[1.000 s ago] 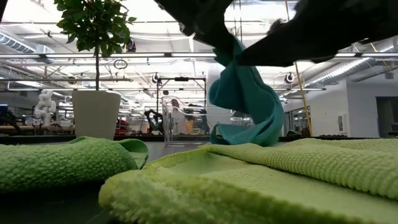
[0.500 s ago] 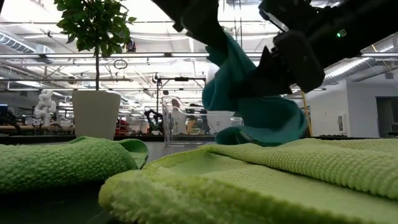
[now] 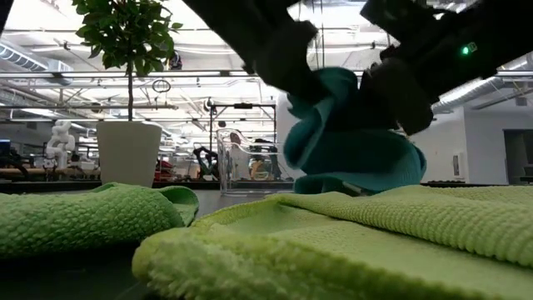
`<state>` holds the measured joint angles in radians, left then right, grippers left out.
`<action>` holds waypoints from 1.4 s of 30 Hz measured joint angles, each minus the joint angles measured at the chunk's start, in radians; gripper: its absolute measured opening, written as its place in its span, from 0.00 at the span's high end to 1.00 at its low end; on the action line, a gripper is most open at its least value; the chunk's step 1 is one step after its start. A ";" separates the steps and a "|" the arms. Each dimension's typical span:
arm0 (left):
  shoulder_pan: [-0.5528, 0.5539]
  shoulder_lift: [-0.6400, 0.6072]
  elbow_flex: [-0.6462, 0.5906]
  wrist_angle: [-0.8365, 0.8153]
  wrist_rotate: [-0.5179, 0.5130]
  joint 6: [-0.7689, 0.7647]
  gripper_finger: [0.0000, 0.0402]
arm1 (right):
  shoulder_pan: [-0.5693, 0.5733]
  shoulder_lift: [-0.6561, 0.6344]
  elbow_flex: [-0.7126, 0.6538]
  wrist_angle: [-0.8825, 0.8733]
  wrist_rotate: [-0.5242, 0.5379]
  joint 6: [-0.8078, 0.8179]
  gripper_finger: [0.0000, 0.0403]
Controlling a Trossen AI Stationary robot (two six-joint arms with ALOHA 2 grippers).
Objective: Fold microfiber towels
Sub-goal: Fold the blue towel
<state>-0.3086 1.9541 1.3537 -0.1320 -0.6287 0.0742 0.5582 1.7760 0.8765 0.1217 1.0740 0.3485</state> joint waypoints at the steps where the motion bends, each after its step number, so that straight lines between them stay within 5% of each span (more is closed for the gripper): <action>1: 0.007 0.003 0.000 0.000 0.001 0.004 1.00 | -0.001 0.000 0.000 -0.035 0.004 0.027 0.59; 10: 0.048 0.003 0.000 0.044 0.124 0.047 1.00 | -0.027 0.000 0.000 -0.319 0.007 0.315 0.59; 22: 0.079 0.003 0.000 0.103 0.376 0.083 0.94 | -0.012 0.000 -0.001 -0.333 0.001 0.321 0.59; 33: 0.087 0.003 0.000 0.142 0.349 0.154 0.69 | -0.012 0.000 -0.001 -0.344 -0.006 0.355 0.59; 42: 0.097 -0.024 -0.002 0.139 0.291 0.209 0.59 | -0.014 0.000 -0.002 -0.361 -0.036 0.377 0.59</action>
<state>-0.2119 1.9301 1.3521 0.0071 -0.3380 0.2829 0.5446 1.7756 0.8749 -0.2395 1.0378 0.7252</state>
